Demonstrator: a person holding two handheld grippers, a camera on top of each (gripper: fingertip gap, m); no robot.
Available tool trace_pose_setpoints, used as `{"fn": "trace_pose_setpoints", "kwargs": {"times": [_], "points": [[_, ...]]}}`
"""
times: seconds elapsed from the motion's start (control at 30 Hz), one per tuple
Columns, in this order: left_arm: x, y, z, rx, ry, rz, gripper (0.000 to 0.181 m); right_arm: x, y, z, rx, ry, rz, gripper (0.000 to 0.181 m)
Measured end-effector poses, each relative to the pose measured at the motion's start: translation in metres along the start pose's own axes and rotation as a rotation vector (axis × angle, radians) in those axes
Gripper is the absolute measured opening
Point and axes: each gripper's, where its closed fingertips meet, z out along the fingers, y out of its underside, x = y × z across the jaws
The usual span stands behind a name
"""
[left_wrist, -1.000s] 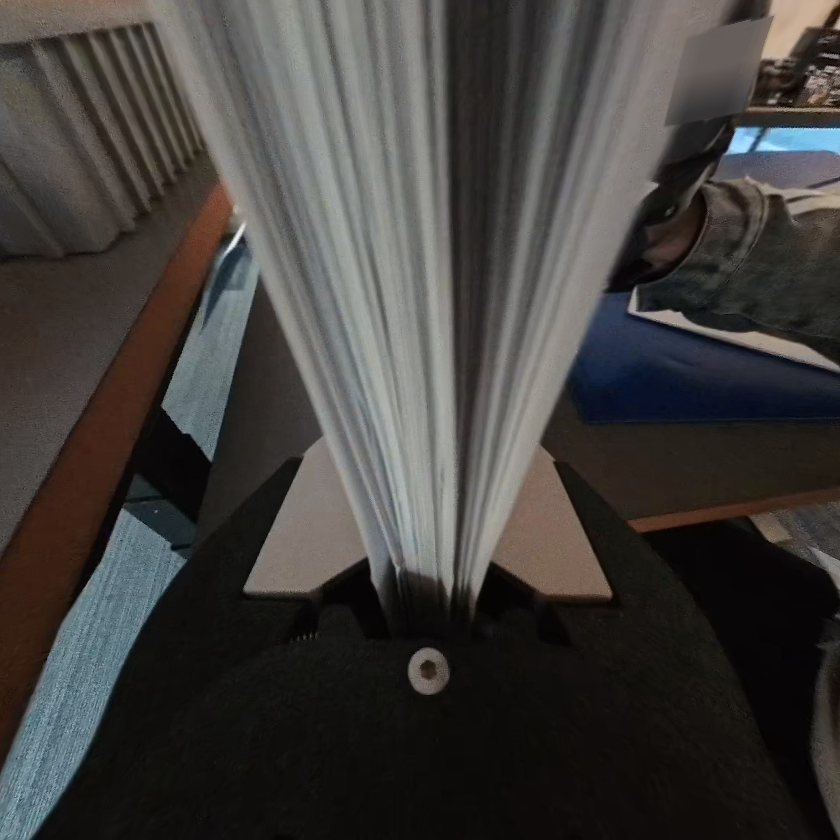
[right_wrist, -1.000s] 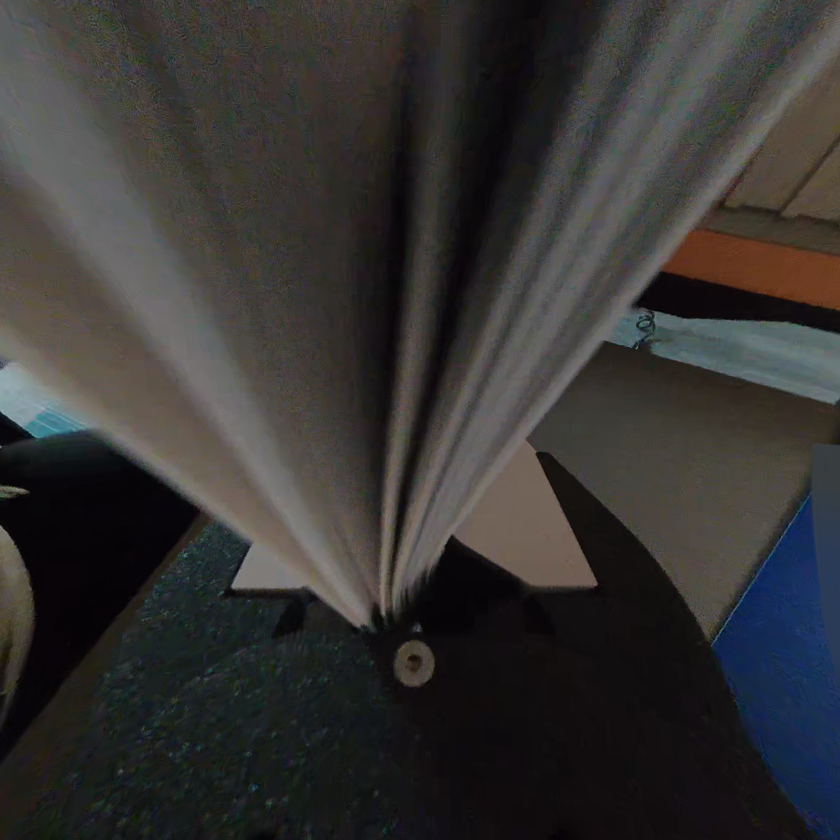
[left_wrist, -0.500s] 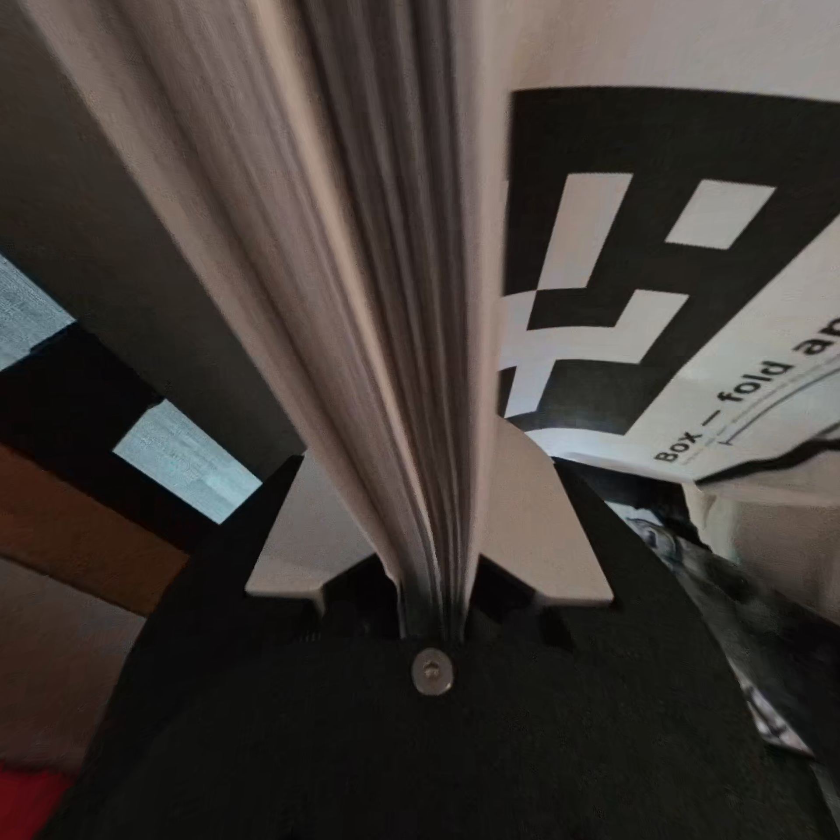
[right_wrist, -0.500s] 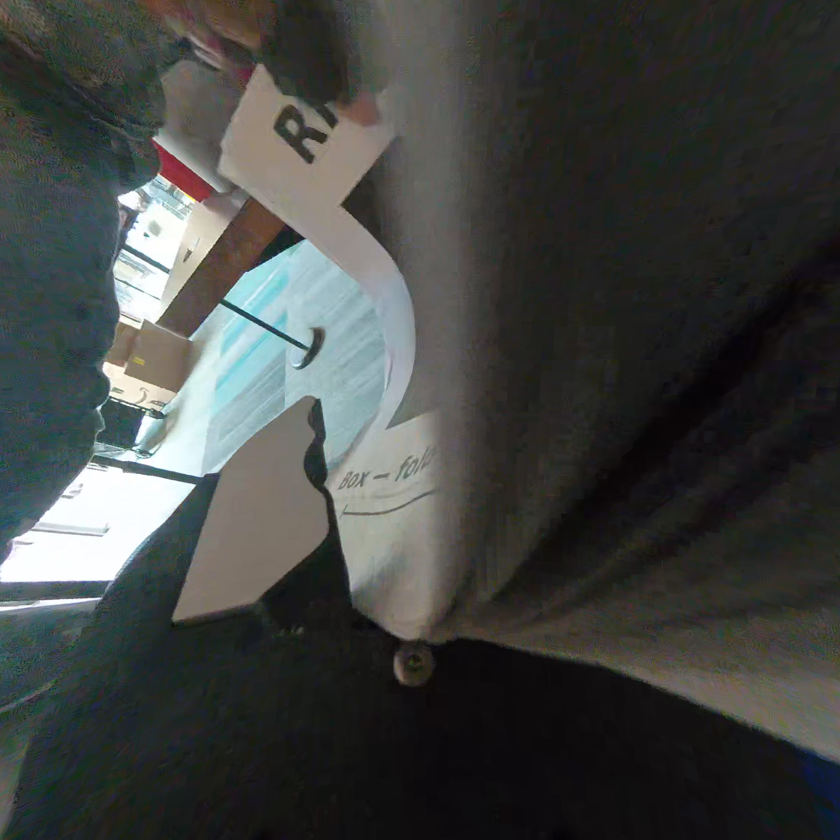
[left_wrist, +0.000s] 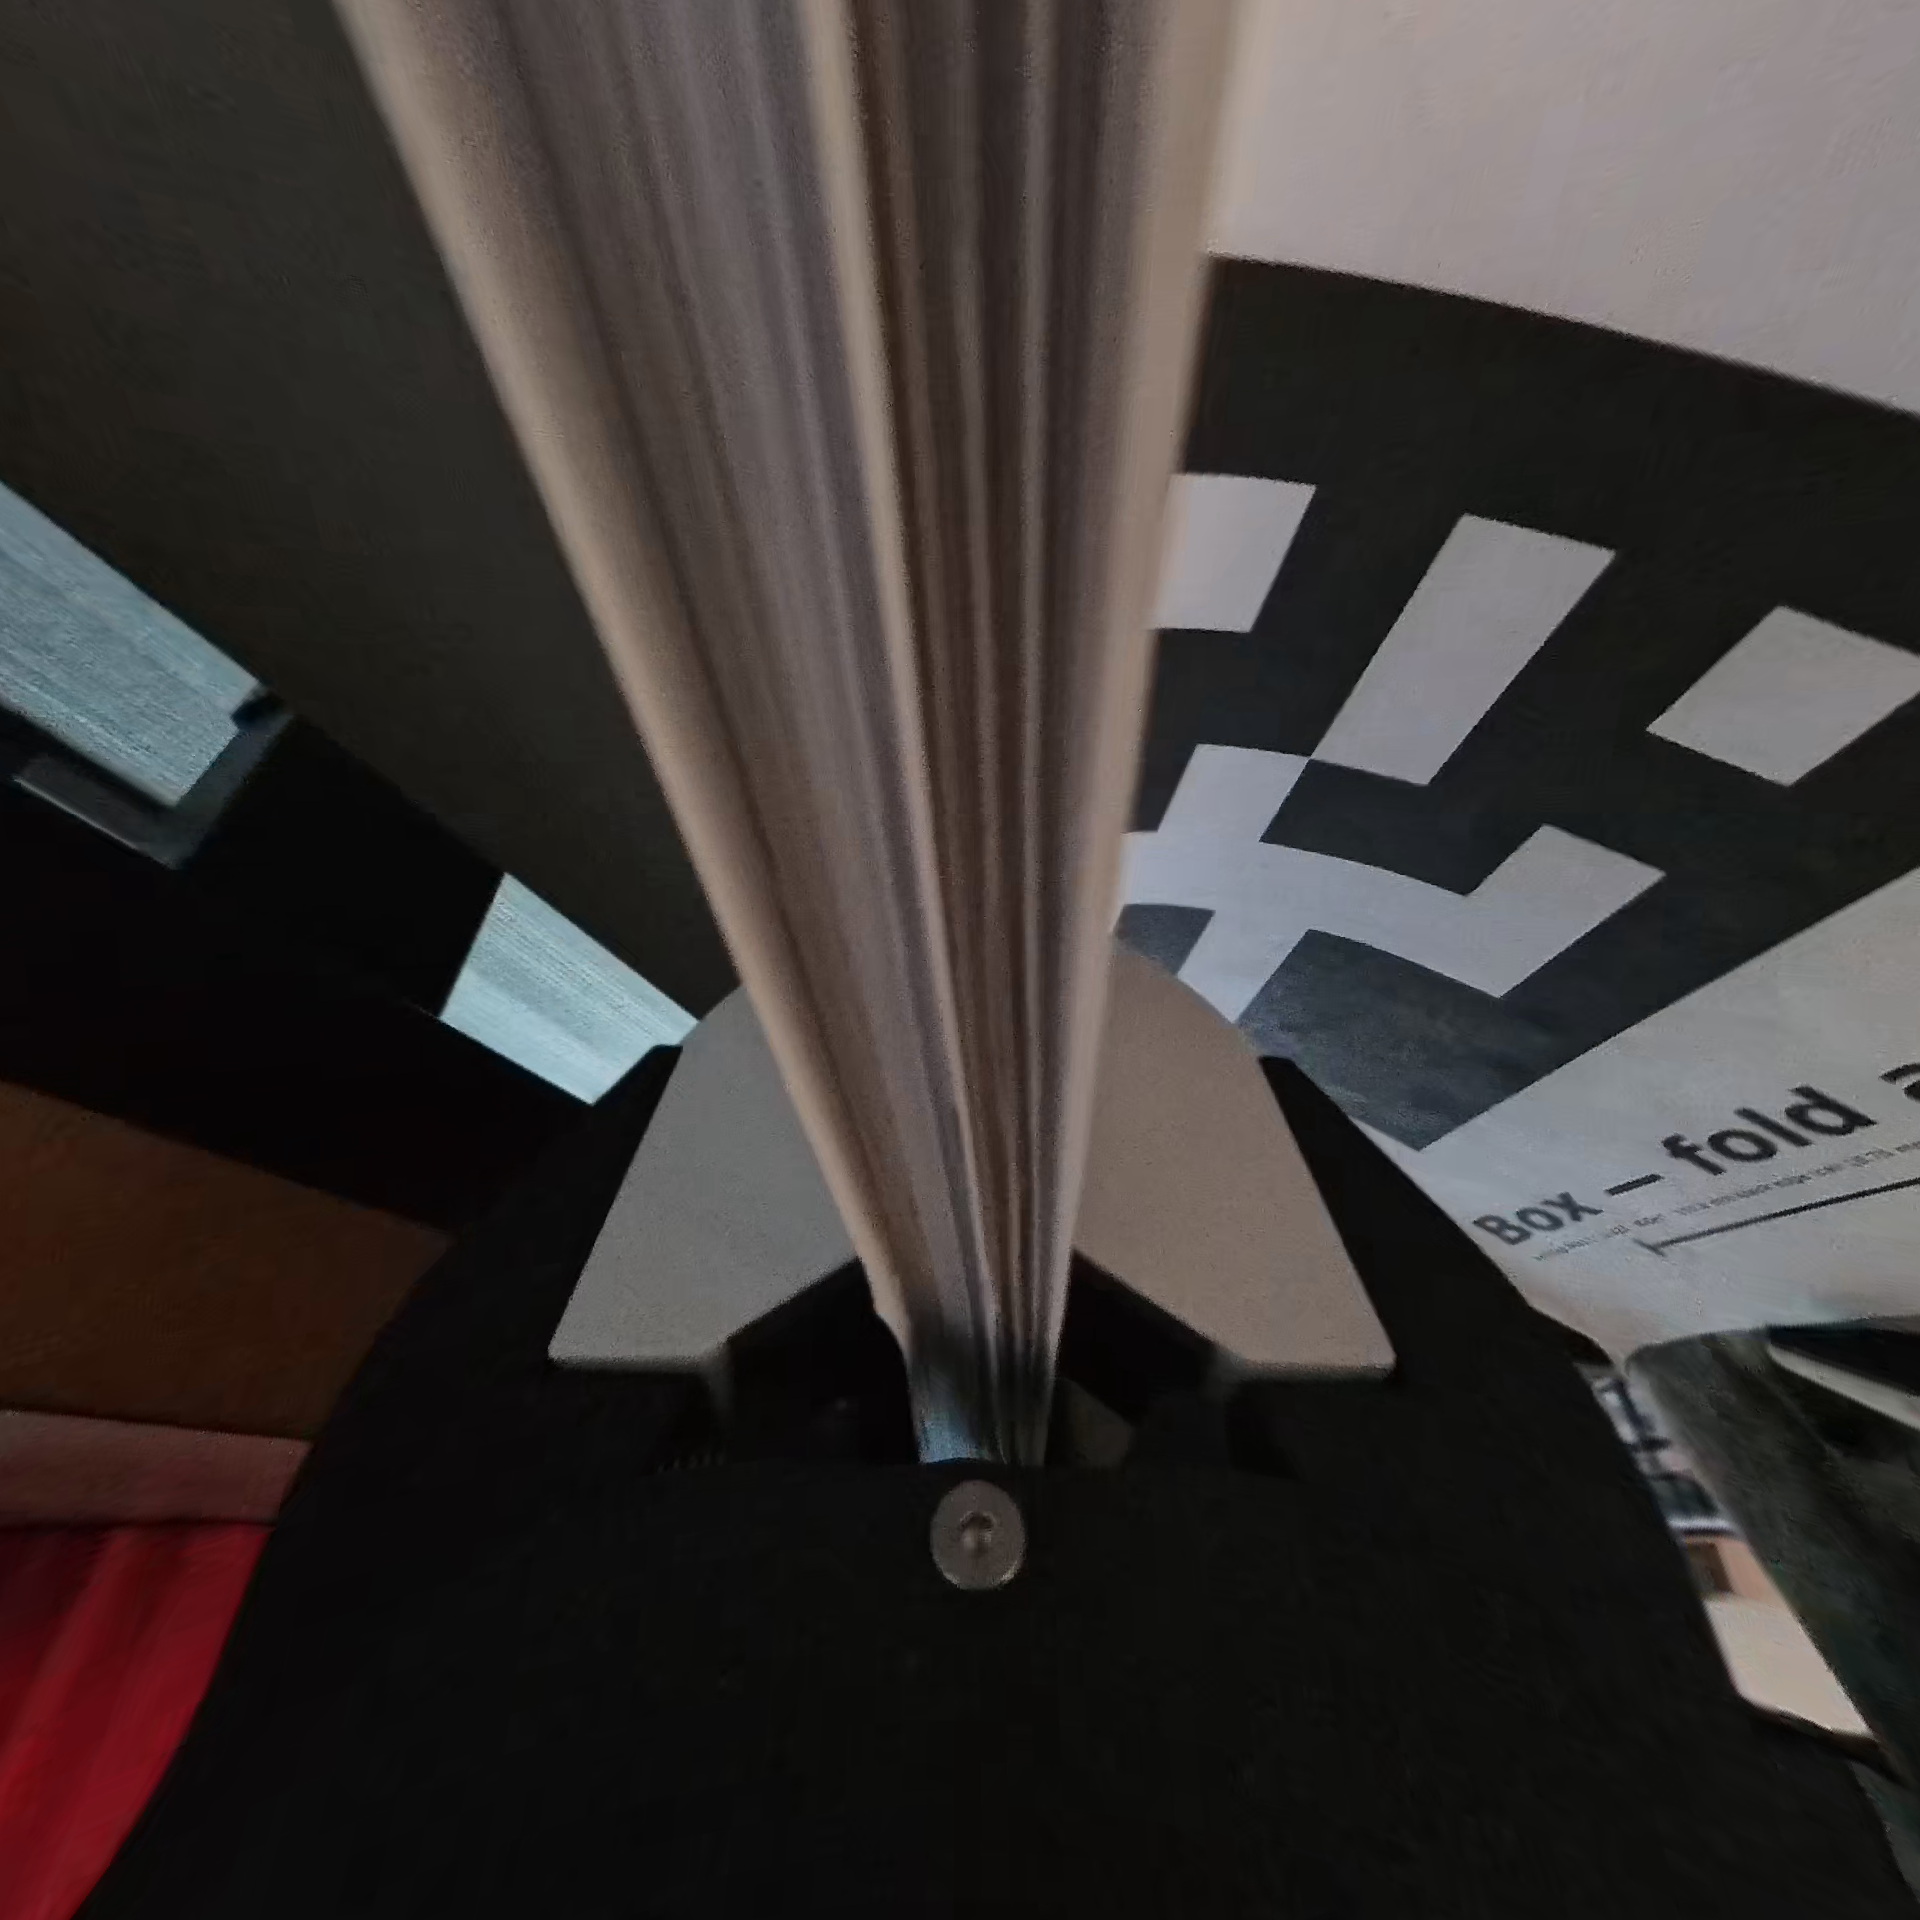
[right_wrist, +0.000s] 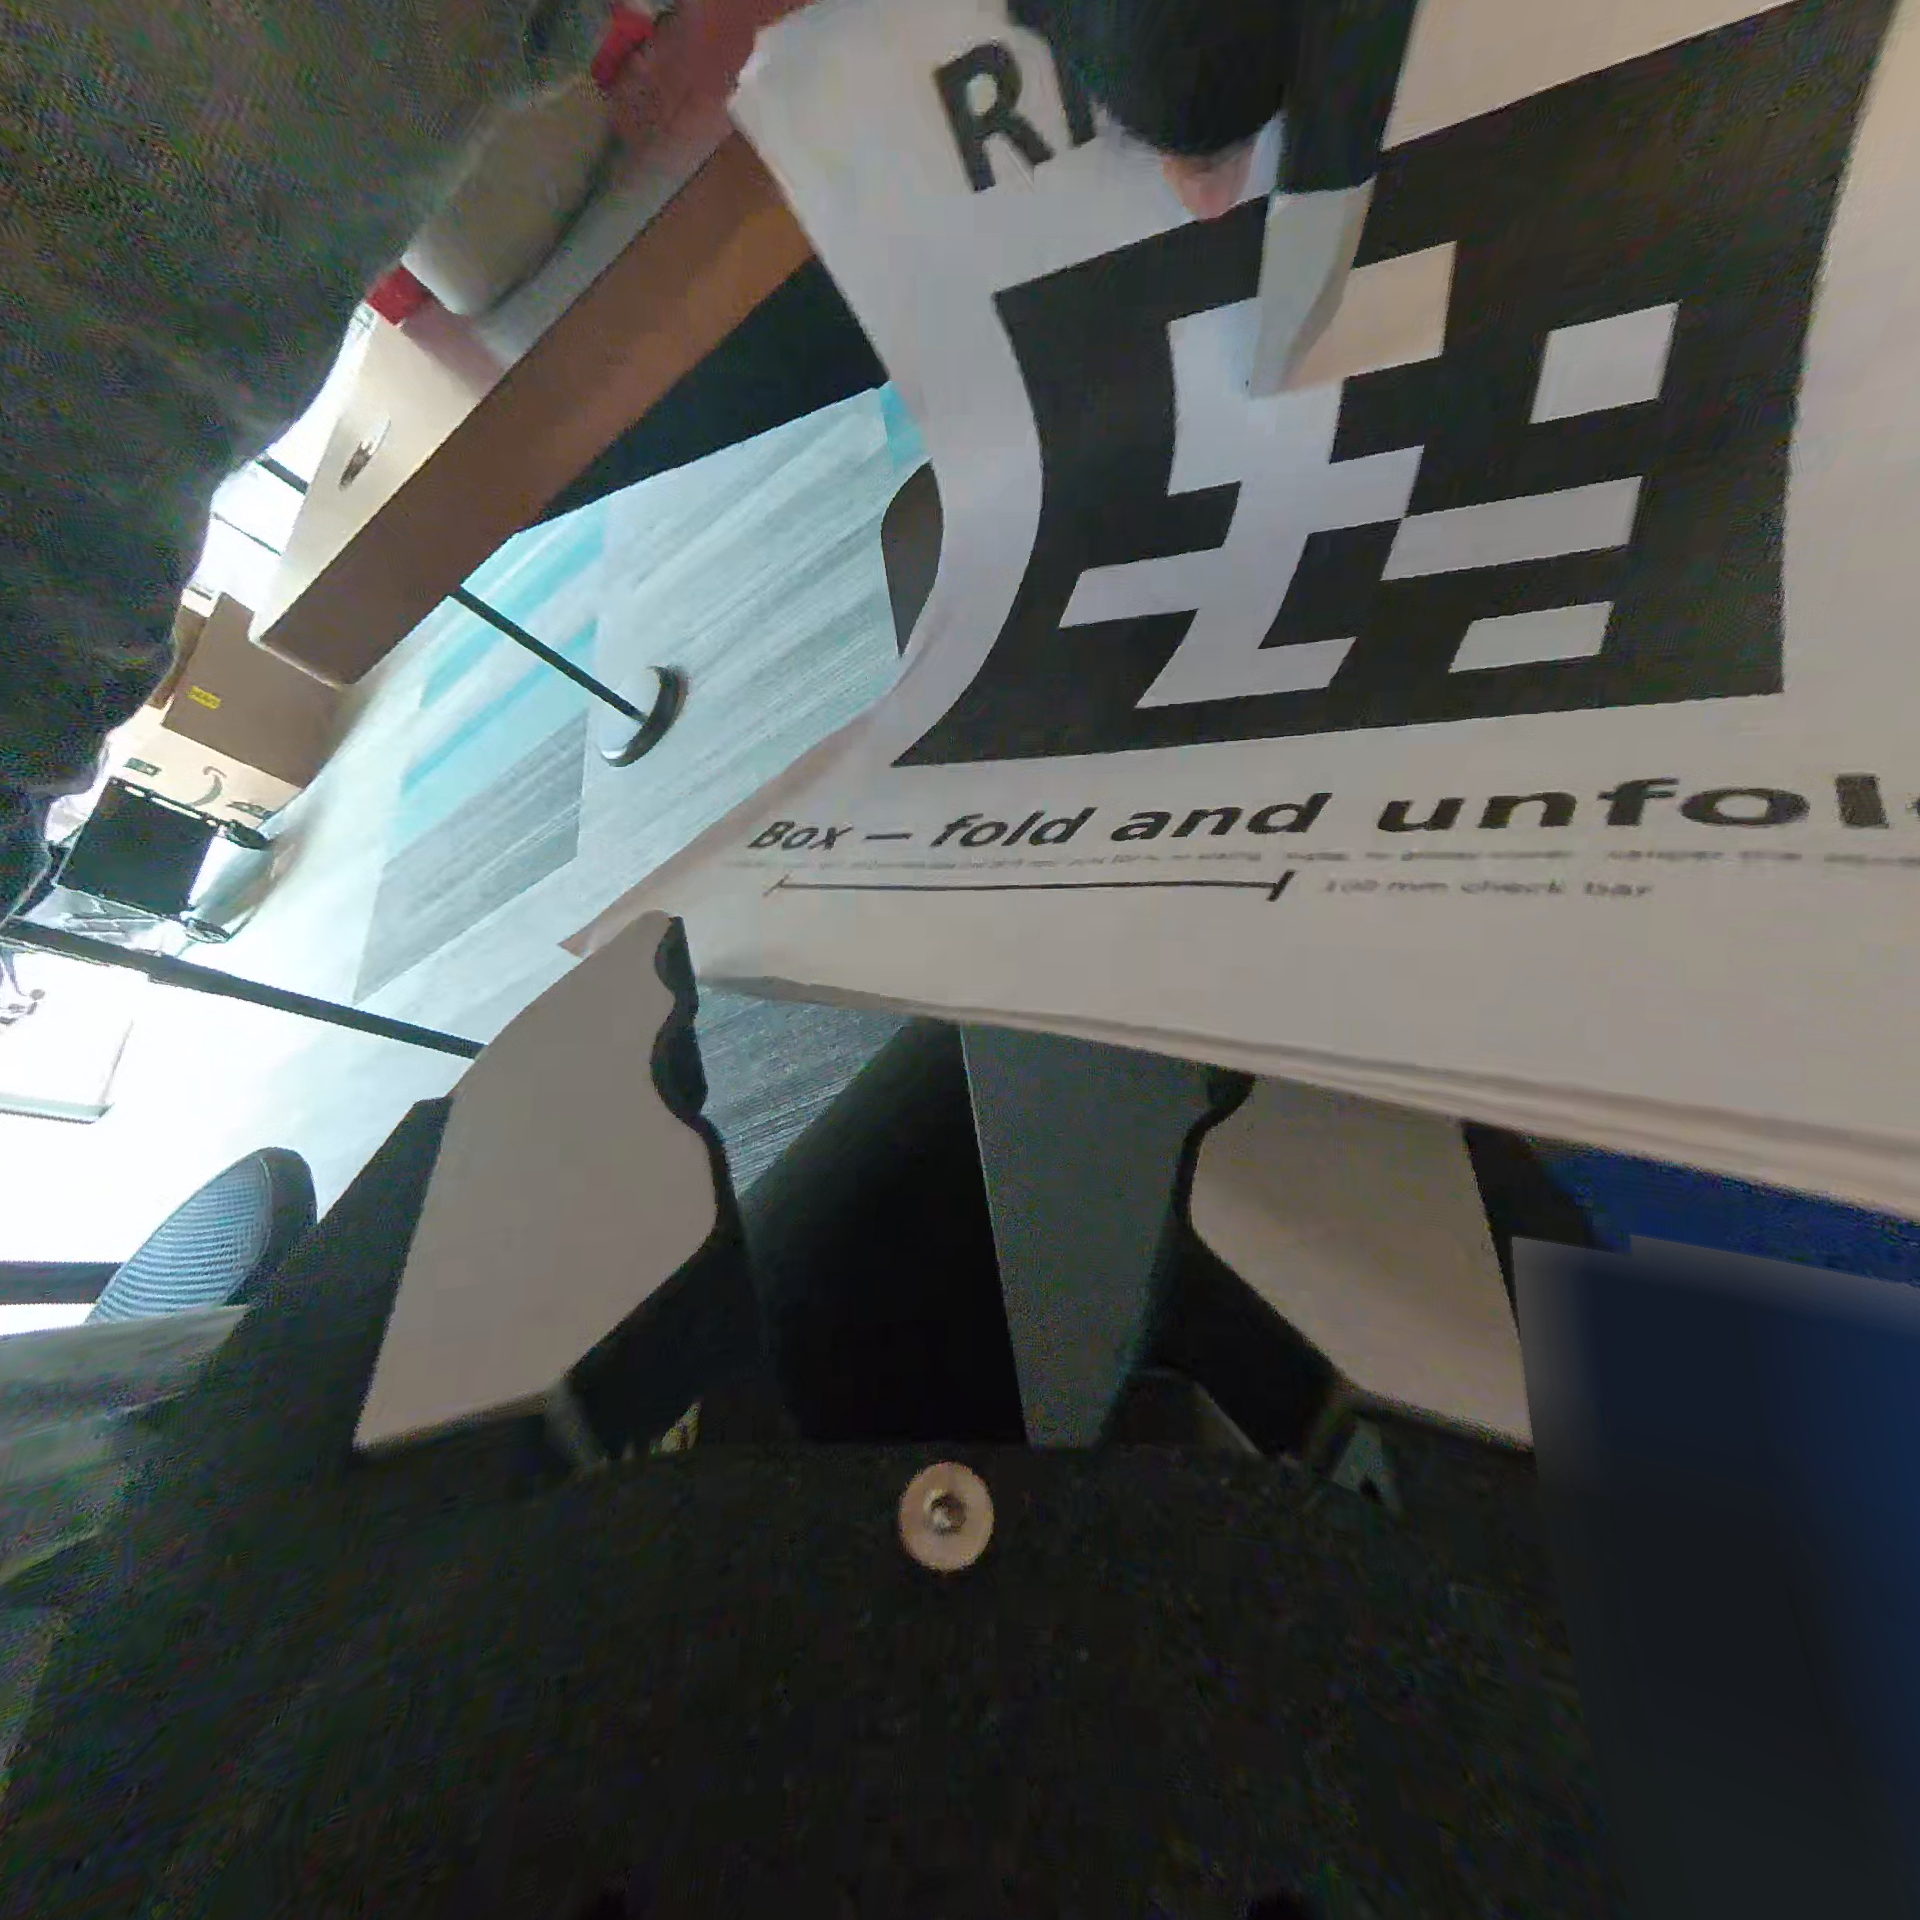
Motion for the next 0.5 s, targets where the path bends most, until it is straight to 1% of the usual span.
{"fn": "trace_pose_setpoints", "kwargs": {"times": [0.07, 0.1, 0.17, 0.27, 0.33, 0.4, 0.5], "points": [[-0.002, 0.005, 0.002, 0.004, 0.027, -0.047, 0.024, 0.012, -0.009, -0.004, -0.015, 0.010, 0.012, 0.087], [-0.002, 0.007, 0.003, 0.007, 0.033, -0.069, 0.024, 0.019, -0.010, -0.003, -0.046, 0.021, 0.001, 0.082], [-0.005, 0.011, 0.004, 0.012, 0.039, -0.100, 0.025, 0.026, -0.008, -0.001, -0.127, 0.035, -0.019, 0.083], [-0.008, 0.011, 0.008, 0.040, 0.066, -0.133, 0.028, 0.029, -0.016, -0.003, -0.147, 0.029, -0.052, 0.083], [-0.014, 0.013, 0.007, 0.064, 0.032, -0.153, 0.041, 0.035, -0.018, -0.004, -0.137, 0.036, -0.027, 0.084], [-0.019, 0.015, 0.003, 0.100, -0.012, -0.138, 0.060, 0.044, -0.014, -0.005, -0.142, 0.060, -0.013, 0.085], [-0.020, 0.020, -0.012, 0.175, -0.040, -0.119, 0.076, 0.055, -0.003, -0.008, -0.161, 0.101, -0.005, 0.087]]}}
